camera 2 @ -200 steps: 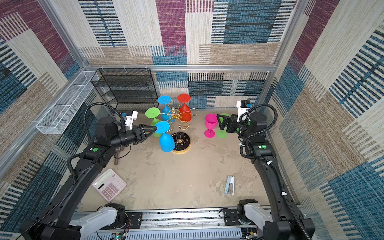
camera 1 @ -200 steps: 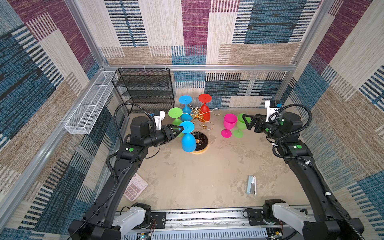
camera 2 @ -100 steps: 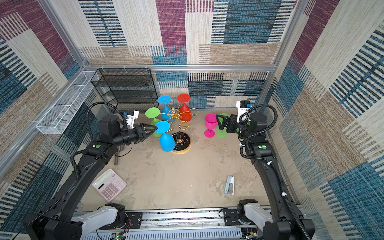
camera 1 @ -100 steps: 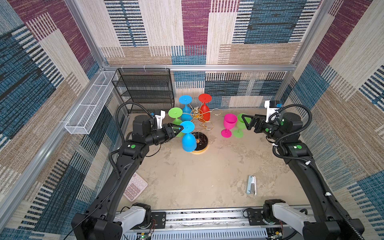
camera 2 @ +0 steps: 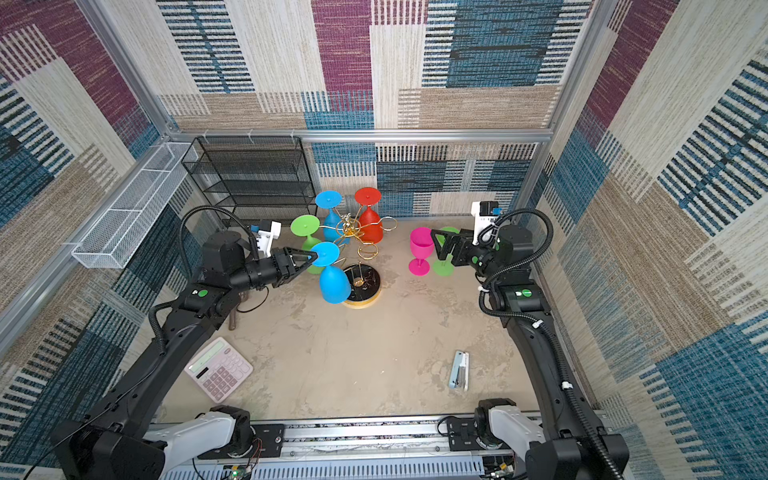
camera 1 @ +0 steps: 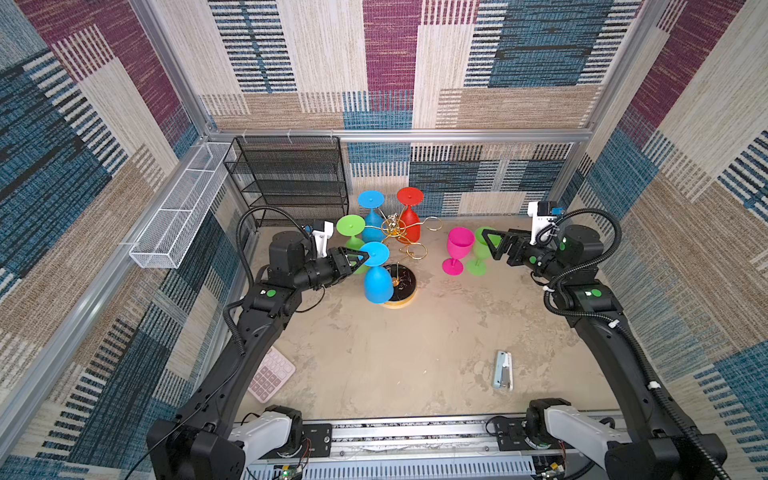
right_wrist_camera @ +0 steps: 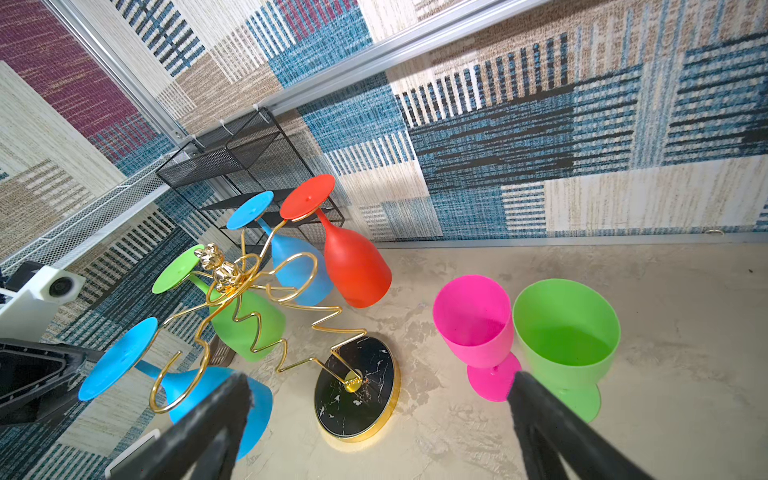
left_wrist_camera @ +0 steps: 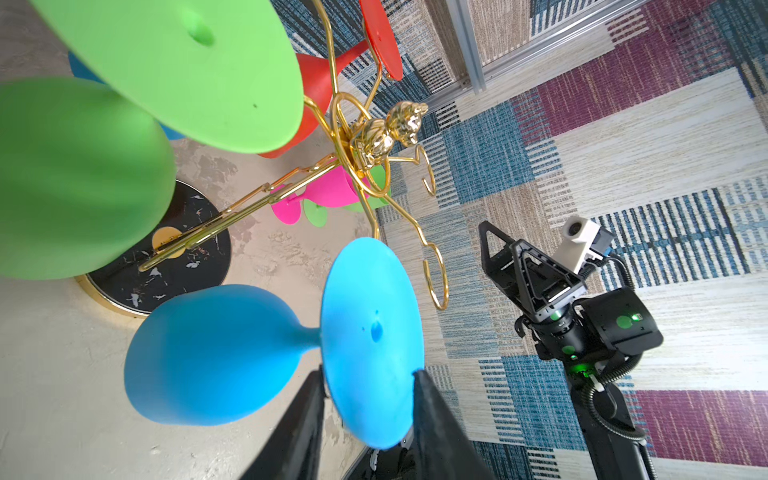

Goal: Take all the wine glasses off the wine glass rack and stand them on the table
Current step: 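Reach the left gripper to the base of the blue glass nearest the robot, then close the left gripper on the blue glass base rim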

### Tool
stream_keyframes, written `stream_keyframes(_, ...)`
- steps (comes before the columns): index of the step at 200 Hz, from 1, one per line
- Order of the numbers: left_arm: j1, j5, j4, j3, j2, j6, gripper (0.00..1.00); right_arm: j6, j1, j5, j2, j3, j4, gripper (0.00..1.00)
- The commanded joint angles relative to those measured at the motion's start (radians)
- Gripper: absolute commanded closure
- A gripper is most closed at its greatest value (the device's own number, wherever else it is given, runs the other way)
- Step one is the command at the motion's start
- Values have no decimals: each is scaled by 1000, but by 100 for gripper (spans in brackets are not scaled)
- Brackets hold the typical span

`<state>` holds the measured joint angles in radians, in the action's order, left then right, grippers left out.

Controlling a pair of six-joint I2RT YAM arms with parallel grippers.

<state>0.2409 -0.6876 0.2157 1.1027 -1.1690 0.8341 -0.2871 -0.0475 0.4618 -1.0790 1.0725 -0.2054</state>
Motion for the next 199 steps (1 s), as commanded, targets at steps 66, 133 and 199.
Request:
stream_keyframes(66,6,-31,-96,-28,25,63,80,-17,-2,17,-4,-9,45,0)
stream_keyframes(133,6,-33,-146,-56,53,112,90,-23,-1,20,0,-10,45,0)
stream_keyframes(199,5,-53,-267,-102,85,222,100,-28,-1,26,3,-7,44,1)
